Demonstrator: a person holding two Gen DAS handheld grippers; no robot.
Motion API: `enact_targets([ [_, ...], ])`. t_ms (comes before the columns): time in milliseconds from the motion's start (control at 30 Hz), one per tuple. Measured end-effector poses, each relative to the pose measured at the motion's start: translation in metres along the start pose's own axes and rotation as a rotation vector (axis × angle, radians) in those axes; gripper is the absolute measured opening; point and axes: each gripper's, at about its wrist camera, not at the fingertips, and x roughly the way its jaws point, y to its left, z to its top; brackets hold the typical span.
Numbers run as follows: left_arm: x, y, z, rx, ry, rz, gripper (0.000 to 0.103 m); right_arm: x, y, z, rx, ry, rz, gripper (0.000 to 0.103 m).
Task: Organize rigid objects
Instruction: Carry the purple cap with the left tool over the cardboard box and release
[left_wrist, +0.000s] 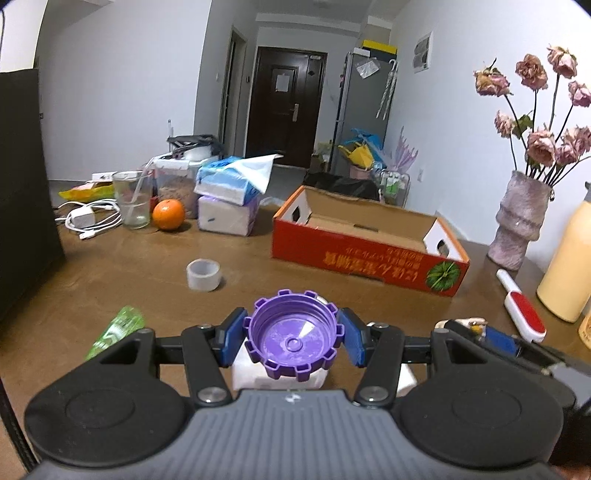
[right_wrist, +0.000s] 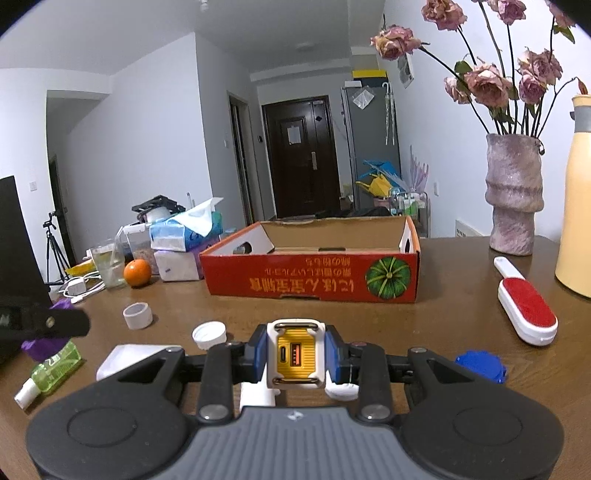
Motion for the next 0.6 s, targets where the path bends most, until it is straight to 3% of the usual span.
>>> enact_targets([
  [600,0.052,-0.044,0.051,-0.047,-0.071,-0.035,0.055,0.032,-0.02,0.048,0.037,-0.107,-0.034,0.031],
])
